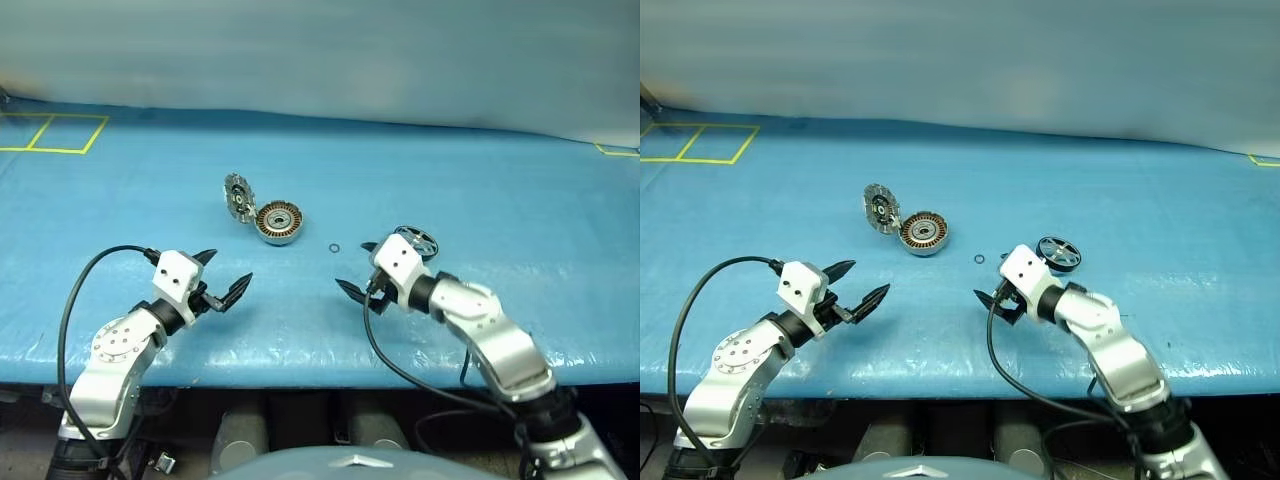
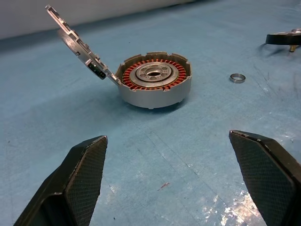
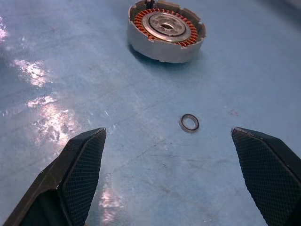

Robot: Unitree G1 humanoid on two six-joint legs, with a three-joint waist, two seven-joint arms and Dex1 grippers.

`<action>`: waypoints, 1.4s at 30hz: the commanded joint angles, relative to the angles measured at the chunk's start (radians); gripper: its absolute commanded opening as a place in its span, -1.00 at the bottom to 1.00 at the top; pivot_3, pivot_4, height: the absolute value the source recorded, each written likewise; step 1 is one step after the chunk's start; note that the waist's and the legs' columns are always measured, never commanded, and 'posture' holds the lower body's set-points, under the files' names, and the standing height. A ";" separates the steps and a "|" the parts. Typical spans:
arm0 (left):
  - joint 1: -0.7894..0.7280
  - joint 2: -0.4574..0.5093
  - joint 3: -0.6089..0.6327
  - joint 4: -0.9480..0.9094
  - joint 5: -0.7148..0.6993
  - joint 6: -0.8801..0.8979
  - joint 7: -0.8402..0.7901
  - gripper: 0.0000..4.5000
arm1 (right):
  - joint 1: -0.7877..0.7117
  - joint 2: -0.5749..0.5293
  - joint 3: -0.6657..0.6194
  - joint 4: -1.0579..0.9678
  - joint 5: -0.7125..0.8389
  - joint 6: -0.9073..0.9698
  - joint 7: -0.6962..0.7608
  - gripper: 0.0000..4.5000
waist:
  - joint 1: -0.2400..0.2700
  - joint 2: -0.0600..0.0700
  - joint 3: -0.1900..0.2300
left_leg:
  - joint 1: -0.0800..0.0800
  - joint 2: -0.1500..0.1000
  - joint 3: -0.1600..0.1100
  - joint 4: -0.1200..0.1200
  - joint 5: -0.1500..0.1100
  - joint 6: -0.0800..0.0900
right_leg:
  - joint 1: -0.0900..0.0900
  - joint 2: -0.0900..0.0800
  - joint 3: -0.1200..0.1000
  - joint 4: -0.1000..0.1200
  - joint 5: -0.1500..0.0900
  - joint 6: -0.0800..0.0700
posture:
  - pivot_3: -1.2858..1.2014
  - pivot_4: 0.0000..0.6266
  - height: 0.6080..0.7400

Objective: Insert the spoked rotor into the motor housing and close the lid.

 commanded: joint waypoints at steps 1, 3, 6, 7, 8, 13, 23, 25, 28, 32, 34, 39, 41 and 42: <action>-0.011 -0.008 -0.009 -0.013 0.006 -0.026 0.001 1.00 | -0.208 -0.052 0.125 0.103 -0.083 0.008 0.150 0.99 | 0.000 0.000 0.000 | 0.000 0.000 0.000 0.000 0.000 0.000 | 0.000 0.000 0.000 0.000 0.000 -0.001 | 0.03 -0.52 1.00; -0.007 -0.016 -0.008 -0.011 0.009 -0.036 0.010 1.00 | -0.354 -0.048 0.228 0.207 -0.141 -0.024 0.249 0.99 | -0.001 0.001 0.001 | 0.000 -0.001 0.001 0.000 0.000 0.000 | -0.001 0.001 0.000 0.000 0.001 -0.002 | 0.03 -0.52 1.00; 0.014 -0.028 -0.011 -0.017 0.027 -0.067 0.027 1.00 | -0.538 0.018 0.341 0.397 -0.222 -0.122 0.336 0.99 | -0.004 0.001 0.001 | -0.001 -0.001 0.001 -0.001 0.000 0.000 | -0.002 0.003 0.000 0.000 0.003 -0.006 | 0.03 -0.52 1.00; 0.024 -0.038 -0.011 -0.020 0.035 -0.083 0.039 1.00 | -0.588 0.046 0.372 0.471 -0.256 -0.165 0.347 0.99 | -0.005 0.001 0.001 | -0.001 -0.001 0.001 -0.001 0.000 0.000 | -0.002 0.003 0.000 0.000 0.004 -0.007 | 0.03 -0.52 1.00; 0.035 -0.047 -0.013 -0.024 0.046 -0.100 0.051 1.00 | -0.631 0.071 0.398 0.541 -0.291 -0.209 0.350 0.99 | -0.004 0.001 0.001 | -0.001 -0.001 0.001 -0.002 0.000 0.000 | -0.002 0.004 0.000 0.000 0.004 -0.007 | 0.03 -0.52 1.00; 0.137 -0.085 -0.021 -0.055 0.091 -0.179 0.091 1.00 | -0.786 0.220 0.444 0.825 -0.358 -0.363 0.386 0.99 | -0.002 0.001 0.001 | -0.003 0.000 0.002 -0.003 0.000 0.000 | -0.003 0.003 -0.001 -0.001 0.005 -0.005 | 0.03 -0.52 1.00; 0.263 -0.114 -0.053 -0.100 0.030 -0.228 0.041 1.00 | -0.913 0.394 0.407 1.142 -0.408 -0.538 0.374 0.99 | -0.001 0.005 0.003 | -0.002 0.002 0.003 -0.002 -0.001 0.000 | -0.003 -0.002 -0.003 0.000 0.002 -0.010 | 0.03 -0.52 1.00; 0.270 -0.110 -0.055 -0.109 0.015 -0.206 0.035 1.00 | -0.928 0.417 0.399 1.197 -0.422 -0.567 0.358 0.99 | -0.003 0.005 0.003 | -0.002 0.002 0.003 -0.002 -0.001 0.000 | -0.003 -0.002 -0.003 0.001 0.002 -0.010 | 0.03 -0.52 1.00; 0.279 -0.106 -0.056 -0.118 0.009 -0.197 0.035 1.00 | -0.947 0.448 0.386 1.269 -0.434 -0.597 0.343 0.99 | -0.008 0.006 0.004 | -0.002 0.003 0.003 -0.002 -0.001 0.000 | -0.003 -0.001 -0.003 0.002 0.002 -0.010 | 0.03 -0.52 1.00; 0.287 -0.107 -0.057 -0.127 0.006 -0.194 0.040 1.00 | -0.971 0.476 0.369 1.362 -0.456 -0.630 0.299 0.99 | -0.012 0.007 0.004 | -0.002 0.003 0.003 -0.002 -0.001 0.000 | -0.003 -0.001 -0.003 0.002 0.002 -0.010 | 0.03 -0.52 1.00; 0.293 -0.108 -0.057 -0.127 0.005 -0.195 0.041 1.00 | -0.979 0.485 0.362 1.396 -0.464 -0.636 0.291 0.99 | -0.013 0.007 0.005 | -0.002 0.002 0.003 -0.002 -0.001 0.000 | -0.003 -0.001 -0.003 0.002 0.002 -0.010 | 0.03 -0.52 1.00; 0.302 -0.108 -0.054 -0.127 0.011 -0.202 0.046 1.00 | -0.985 0.502 0.344 1.456 -0.475 -0.649 0.306 0.99 | -0.014 0.008 0.005 | -0.002 0.003 0.003 -0.002 -0.001 0.000 | -0.004 -0.001 -0.003 0.002 0.002 -0.010 | 0.03 -0.52 1.00; 0.306 -0.109 -0.051 -0.125 0.016 -0.208 0.051 1.00 | -0.984 0.508 0.338 1.469 -0.478 -0.653 0.310 0.99 | -0.015 0.008 0.005 | -0.002 0.003 0.003 -0.002 -0.001 0.000 | -0.004 -0.001 -0.003 0.002 0.002 -0.010 | 0.03 -0.52 1.00; 0.308 -0.112 -0.048 -0.122 0.017 -0.212 0.055 1.00 | -0.982 0.512 0.338 1.474 -0.481 -0.658 0.314 0.99 | -0.014 0.008 0.005 | -0.002 0.003 0.003 -0.002 -0.001 0.000 | -0.004 -0.001 -0.003 0.002 0.002 -0.010 | 0.03 -0.52 1.00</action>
